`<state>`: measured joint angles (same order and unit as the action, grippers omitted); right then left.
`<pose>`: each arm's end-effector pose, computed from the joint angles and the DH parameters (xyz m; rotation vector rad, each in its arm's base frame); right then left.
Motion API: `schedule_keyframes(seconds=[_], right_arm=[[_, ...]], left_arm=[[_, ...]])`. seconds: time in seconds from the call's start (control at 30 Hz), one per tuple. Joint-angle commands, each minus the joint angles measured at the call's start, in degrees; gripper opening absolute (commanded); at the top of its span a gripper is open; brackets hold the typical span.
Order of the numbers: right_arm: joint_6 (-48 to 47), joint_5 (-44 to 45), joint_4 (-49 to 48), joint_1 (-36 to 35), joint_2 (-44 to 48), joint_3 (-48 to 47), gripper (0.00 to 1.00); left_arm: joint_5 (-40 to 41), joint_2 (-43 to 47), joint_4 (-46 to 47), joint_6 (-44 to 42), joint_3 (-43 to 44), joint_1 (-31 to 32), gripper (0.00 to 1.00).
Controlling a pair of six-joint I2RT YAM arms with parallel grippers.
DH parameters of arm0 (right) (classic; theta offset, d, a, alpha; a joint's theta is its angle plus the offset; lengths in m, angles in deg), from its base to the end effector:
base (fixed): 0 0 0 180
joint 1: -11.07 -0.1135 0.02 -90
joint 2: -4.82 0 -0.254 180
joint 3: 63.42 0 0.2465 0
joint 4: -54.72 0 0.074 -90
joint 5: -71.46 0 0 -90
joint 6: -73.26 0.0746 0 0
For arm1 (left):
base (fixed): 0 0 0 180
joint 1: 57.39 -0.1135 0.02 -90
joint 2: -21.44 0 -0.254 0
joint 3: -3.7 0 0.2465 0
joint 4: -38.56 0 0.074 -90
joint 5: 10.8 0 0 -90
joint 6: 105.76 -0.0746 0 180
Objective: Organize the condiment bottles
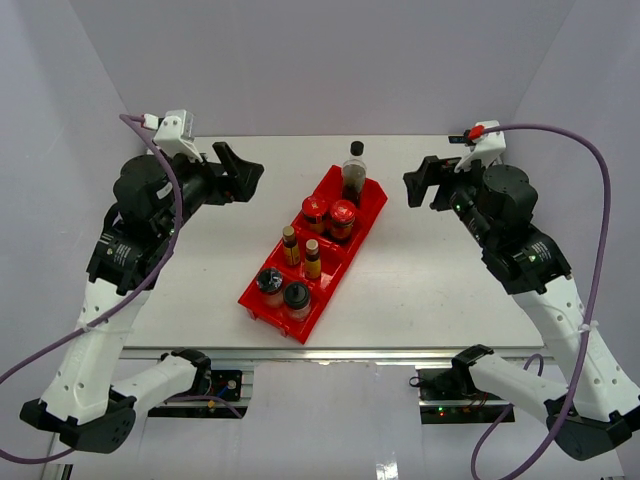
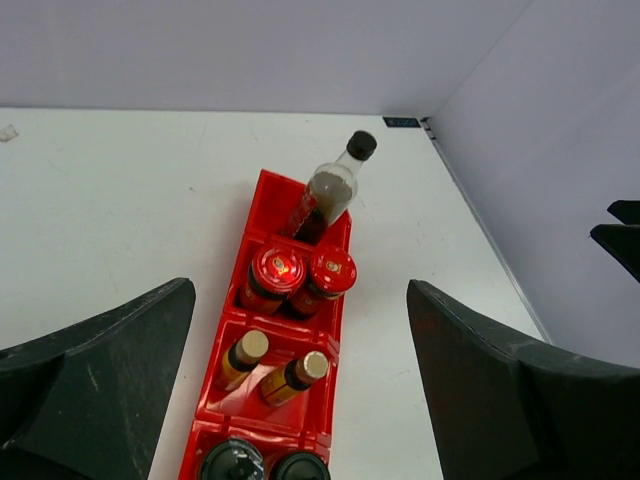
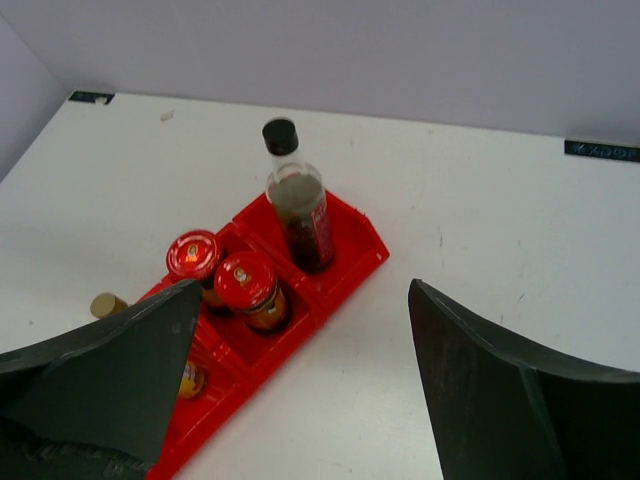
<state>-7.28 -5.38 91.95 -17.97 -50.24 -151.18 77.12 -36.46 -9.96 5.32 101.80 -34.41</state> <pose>0.2077 0.0959 0.4433 -0.1072 1.6542 0.3226 0.2017 -0.0885 0.4663 0.0566 1.7522 -0.5978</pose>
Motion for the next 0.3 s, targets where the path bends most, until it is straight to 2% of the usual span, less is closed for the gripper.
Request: schedule_keyframes(seconds=[0.0,0.27], right_arm=[[2.5,-2.3,1.0,-0.2,2.1,4.6,0.9],[3.6,-3.0,1.6,-0.2,4.2,6.4,0.9]], left_arm=[[-0.5,1.7,-1.3,1.2,-2.0,-0.3,0.98],[-0.4,1.9,-1.9,2.4,-2.4,-0.3,0.98]])
